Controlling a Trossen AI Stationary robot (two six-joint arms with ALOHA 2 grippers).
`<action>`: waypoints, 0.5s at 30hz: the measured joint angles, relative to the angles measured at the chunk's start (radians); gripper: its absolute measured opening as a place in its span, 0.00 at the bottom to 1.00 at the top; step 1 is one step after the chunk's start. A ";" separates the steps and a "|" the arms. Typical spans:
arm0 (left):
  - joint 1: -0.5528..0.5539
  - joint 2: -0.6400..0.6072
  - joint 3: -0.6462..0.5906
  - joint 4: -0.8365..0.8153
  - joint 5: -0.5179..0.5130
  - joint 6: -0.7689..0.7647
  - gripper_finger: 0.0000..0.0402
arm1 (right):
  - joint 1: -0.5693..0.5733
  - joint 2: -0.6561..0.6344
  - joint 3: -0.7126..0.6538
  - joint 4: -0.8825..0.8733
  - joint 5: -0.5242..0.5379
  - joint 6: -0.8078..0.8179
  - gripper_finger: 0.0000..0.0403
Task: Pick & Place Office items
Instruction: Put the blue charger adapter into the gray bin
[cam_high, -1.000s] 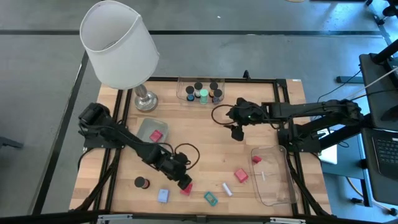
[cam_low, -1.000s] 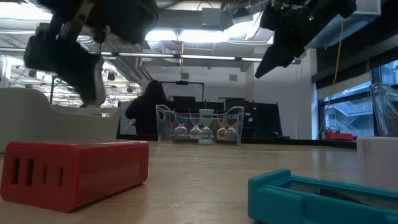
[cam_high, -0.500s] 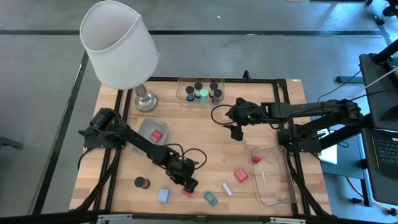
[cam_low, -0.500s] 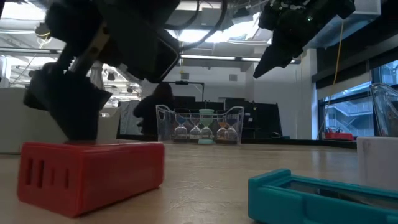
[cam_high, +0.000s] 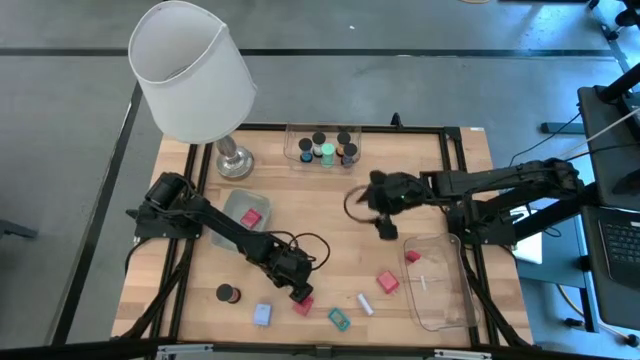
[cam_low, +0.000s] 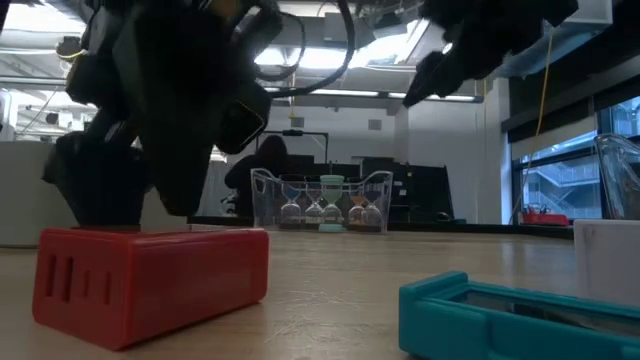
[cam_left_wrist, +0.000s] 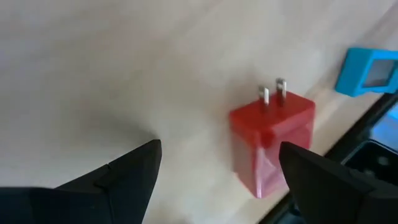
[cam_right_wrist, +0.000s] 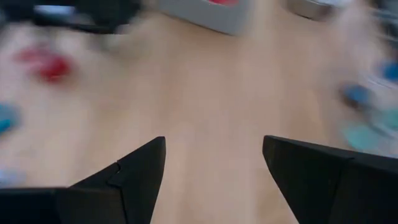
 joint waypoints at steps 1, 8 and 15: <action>0.001 -0.009 0.000 -0.016 -0.013 0.018 0.80 | 0.016 0.000 0.000 0.006 -0.039 -0.006 0.68; -0.028 -0.139 0.000 -0.142 -0.245 0.070 0.80 | 0.139 0.004 0.000 0.067 -0.110 -0.019 0.68; -0.195 -0.208 0.000 -0.236 -0.628 0.106 0.80 | 0.222 0.005 0.000 0.085 -0.040 0.009 0.68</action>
